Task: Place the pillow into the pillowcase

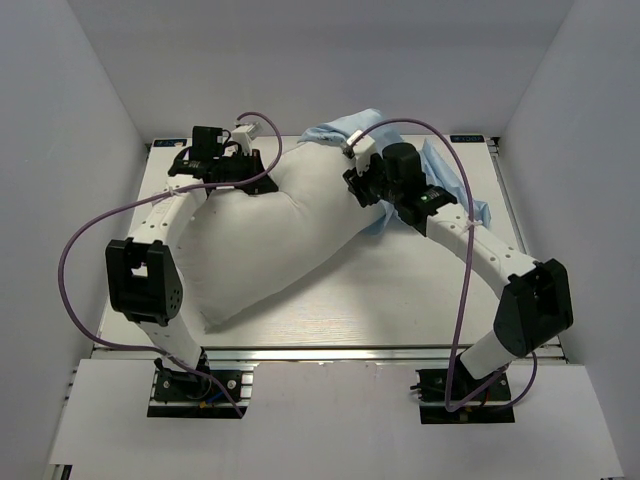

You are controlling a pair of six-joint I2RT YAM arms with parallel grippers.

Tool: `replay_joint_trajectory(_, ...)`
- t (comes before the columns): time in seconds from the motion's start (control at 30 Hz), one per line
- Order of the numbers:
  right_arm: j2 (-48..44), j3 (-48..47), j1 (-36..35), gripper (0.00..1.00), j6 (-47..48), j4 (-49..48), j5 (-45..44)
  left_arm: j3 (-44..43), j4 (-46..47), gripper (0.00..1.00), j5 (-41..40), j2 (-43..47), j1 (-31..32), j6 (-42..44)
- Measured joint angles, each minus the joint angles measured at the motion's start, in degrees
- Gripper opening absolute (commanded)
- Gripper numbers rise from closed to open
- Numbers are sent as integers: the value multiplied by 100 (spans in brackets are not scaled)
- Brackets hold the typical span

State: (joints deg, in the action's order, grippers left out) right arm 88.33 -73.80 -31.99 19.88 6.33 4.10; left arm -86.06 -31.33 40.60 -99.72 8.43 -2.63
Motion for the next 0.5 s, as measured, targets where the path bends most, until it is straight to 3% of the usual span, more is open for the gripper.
replay_joint_trajectory(0.5, 116, -442, -2, 47, -295, -26, -975, 44, -13, 0, 22, 79, 7, 2)
